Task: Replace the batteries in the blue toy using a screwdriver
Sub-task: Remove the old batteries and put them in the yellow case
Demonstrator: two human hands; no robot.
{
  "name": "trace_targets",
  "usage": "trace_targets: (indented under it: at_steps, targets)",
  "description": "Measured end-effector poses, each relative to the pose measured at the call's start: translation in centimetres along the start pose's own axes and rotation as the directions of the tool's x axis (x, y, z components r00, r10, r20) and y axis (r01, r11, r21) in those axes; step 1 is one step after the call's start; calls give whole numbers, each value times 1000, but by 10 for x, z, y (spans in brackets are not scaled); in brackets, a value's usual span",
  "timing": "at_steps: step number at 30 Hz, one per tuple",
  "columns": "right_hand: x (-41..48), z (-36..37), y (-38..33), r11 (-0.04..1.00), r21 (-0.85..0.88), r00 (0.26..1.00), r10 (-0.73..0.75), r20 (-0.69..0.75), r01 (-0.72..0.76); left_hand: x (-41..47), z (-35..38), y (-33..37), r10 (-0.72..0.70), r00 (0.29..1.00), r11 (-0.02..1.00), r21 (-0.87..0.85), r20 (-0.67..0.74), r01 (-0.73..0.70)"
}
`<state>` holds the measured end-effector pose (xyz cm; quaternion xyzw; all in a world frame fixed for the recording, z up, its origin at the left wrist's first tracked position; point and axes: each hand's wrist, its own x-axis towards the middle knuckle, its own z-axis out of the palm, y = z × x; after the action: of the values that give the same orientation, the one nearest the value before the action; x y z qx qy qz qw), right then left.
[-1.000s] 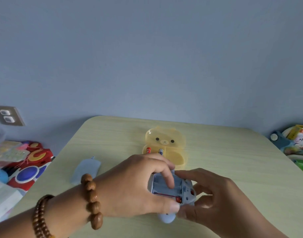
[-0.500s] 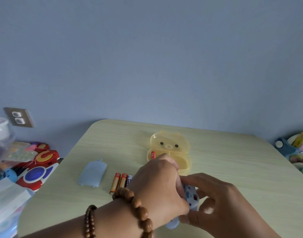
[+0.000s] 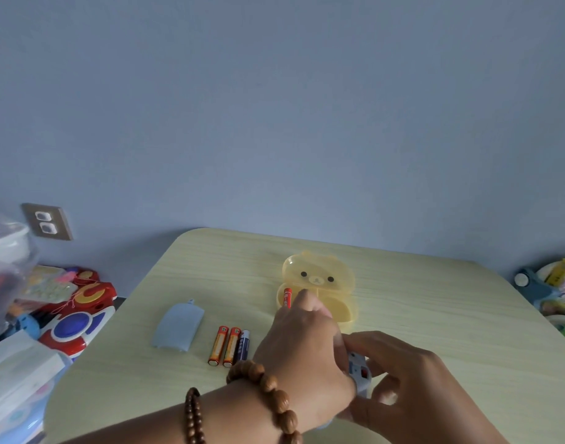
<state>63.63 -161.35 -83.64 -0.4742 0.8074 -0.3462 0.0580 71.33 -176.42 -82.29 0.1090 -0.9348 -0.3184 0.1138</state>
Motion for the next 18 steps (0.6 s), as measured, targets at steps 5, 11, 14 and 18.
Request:
trace_targets:
  at_steps: [5, 11, 14, 18]
  targets:
    - [-1, -2, 0, 1000, -9, 1000, 2, -7, -2, -1, 3, -4, 1, 1000, 1000, -26, 5, -1]
    - [-2, 3, 5, 1000, 1, 999, 11, -53, -10, 2, 11, -3, -34, 999, 999, -39, -15, 34]
    - [-3, 4, 8, 1000, 20, 998, 2, -66, -1, 1, 17, -3, -54, 998, 996, -68, -42, 51]
    - [-3, 6, 8, 999, 43, 997, -2, -83, 5, 0, 19, -2, -79, 994, 994, -86, -71, 73]
